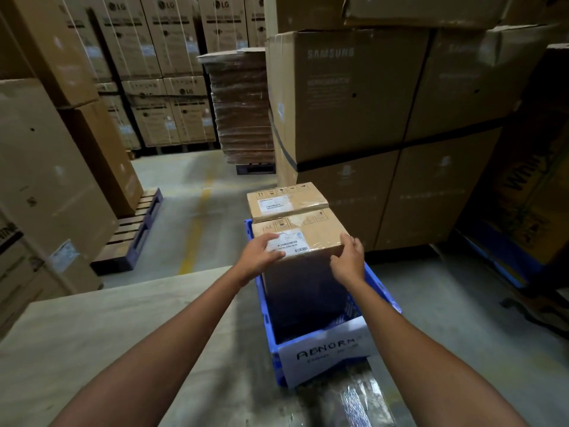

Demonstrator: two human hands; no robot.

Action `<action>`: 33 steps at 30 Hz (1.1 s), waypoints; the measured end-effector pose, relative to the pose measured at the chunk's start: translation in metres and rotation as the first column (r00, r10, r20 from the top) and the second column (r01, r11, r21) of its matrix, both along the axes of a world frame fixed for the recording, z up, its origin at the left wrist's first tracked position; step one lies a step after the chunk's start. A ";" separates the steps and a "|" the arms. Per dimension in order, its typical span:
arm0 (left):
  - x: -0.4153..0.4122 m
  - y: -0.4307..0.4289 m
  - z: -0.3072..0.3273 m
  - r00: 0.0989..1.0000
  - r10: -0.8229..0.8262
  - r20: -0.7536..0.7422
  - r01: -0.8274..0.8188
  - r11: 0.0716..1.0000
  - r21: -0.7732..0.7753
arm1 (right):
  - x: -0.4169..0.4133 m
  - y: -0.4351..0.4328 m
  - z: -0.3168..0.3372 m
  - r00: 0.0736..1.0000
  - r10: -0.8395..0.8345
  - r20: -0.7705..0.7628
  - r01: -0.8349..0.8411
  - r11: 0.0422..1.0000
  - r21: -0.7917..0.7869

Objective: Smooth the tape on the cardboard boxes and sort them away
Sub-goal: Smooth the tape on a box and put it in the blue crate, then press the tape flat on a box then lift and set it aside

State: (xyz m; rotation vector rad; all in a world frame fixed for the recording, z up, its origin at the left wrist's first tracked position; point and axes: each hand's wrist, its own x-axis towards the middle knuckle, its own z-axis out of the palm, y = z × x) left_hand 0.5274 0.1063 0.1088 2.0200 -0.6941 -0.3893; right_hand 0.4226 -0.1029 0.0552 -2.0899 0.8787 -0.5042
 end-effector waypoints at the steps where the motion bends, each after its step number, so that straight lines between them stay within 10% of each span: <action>1: -0.002 -0.002 -0.004 0.994 -0.045 0.102 0.035 0.995 0.097 | -0.001 0.003 0.001 0.997 -0.008 -0.082 -0.006 0.986 -0.166; 4: -0.015 -0.007 -0.014 0.919 -0.235 0.317 0.088 0.906 0.415 | -0.008 0.012 0.000 0.974 0.036 -0.222 -0.146 0.853 -0.502; 12: -0.017 -0.006 -0.026 0.861 -0.322 0.393 0.041 0.816 0.577 | -0.029 0.007 0.006 0.929 0.163 -0.332 -0.301 0.854 -0.424; 22: -0.076 -0.045 -0.053 0.686 -0.252 0.682 0.152 0.967 0.204 | -0.126 0.021 -0.013 0.991 0.039 -0.128 -0.065 0.976 -0.208; 33: -0.222 -0.139 -0.082 0.713 -0.618 0.331 0.659 0.752 -0.014 | -0.307 0.043 -0.039 0.830 -0.541 -0.138 0.551 0.833 0.050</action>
